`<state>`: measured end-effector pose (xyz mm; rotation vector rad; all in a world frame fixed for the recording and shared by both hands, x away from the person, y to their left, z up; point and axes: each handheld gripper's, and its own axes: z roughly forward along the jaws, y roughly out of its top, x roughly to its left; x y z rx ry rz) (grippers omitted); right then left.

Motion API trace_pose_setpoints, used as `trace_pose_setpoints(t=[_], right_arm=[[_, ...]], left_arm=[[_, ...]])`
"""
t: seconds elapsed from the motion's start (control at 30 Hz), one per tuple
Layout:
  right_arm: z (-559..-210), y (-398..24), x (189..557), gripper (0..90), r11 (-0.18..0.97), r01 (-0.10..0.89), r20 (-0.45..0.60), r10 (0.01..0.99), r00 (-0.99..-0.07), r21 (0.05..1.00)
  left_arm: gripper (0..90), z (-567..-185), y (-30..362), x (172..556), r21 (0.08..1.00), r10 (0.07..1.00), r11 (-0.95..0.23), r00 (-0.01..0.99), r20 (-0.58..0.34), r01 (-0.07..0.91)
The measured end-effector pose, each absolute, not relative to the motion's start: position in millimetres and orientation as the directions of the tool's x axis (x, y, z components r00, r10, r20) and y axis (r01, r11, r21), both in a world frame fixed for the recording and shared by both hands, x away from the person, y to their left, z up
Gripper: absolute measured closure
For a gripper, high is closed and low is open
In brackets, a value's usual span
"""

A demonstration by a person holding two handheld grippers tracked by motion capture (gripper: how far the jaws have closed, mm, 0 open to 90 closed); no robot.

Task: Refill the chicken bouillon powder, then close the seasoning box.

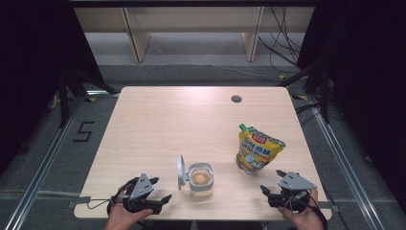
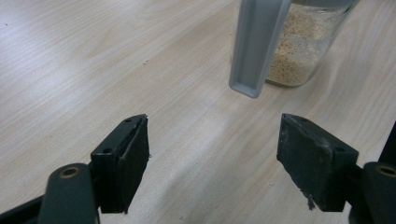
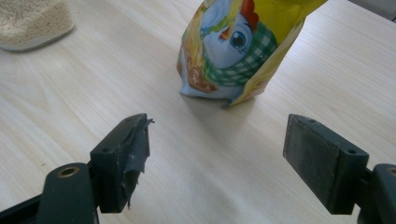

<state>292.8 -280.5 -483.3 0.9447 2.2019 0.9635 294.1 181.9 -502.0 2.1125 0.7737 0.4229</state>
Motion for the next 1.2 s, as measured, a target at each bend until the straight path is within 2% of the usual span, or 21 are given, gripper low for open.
trace_pose_setpoints(t=[0.13, 0.23, 0.3, 0.47, 0.73, 0.77, 0.83, 0.9, 0.93, 1.07, 1.13, 1.2], right_arm=[[-483, -278, 288, 24.0, 0.501, 0.389, -0.200, 0.775, -0.600, 0.774], [-484, -277, 284, 24.0, 0.538, 0.379, -0.238, 0.760, -0.605, 0.753], [-484, -277, 282, 24.4, 0.528, 0.386, -0.227, 0.766, -0.601, 0.757], [-485, -275, 279, 24.8, 0.543, 0.394, -0.233, 0.759, -0.608, 0.741], [-487, -274, 278, 25.1, 0.564, 0.382, -0.248, 0.742, -0.623, 0.732], [-487, -274, 278, 25.2, 0.558, 0.389, -0.241, 0.748, -0.619, 0.733], [-487, -275, 278, 25.4, 0.565, 0.387, -0.249, 0.745, -0.619, 0.729], [-487, -275, 278, 25.5, 0.562, 0.387, -0.250, 0.748, -0.615, 0.730], [-487, -275, 279, 25.6, 0.568, 0.381, -0.256, 0.744, -0.617, 0.730], [-486, -273, 278, 25.9, 0.576, 0.369, -0.267, 0.737, -0.621, 0.729], [-485, -273, 278, 25.9, 0.575, 0.372, -0.264, 0.737, -0.622, 0.728], [-486, -272, 278, 26.0, 0.579, 0.372, -0.265, 0.734, -0.626, 0.725]], left_arm=[[25.2, -503, 181, 294, 0.808, 0.666, -0.451, 0.745, 0.021, 0.381], [25.2, -501, 183, 295, 0.804, 0.655, -0.472, 0.754, 0.045, 0.362], [25.2, -502, 181, 293, 0.815, 0.672, -0.433, 0.741, 0.007, 0.385], [25.2, -500, 181, 293, 0.826, 0.671, -0.417, 0.741, -0.002, 0.379], [27.5, -496, 183, 294, 0.821, 0.662, -0.436, 0.749, 0.016, 0.368], [29.3, -496, 181, 293, 0.830, 0.670, -0.402, 0.742, -0.021, 0.386], [34.1, -494, 181, 292, 0.828, 0.661, -0.419, 0.751, -0.003, 0.372], [42.2, -493, 180, 291, 0.835, 0.662, -0.405, 0.749, -0.012, 0.372], [46.0, -491, 181, 290, 0.837, 0.652, -0.426, 0.758, 0.022, 0.342], [65.3, -484, 183, 288, 0.854, 0.649, -0.416, 0.760, 0.039, 0.312], [74.0, -480, 182, 284, 0.874, 0.670, -0.374, 0.742, 0.023, 0.310], [80.8, -476, 181, 280, 0.883, 0.667, -0.380, 0.743, 0.055, 0.275]])
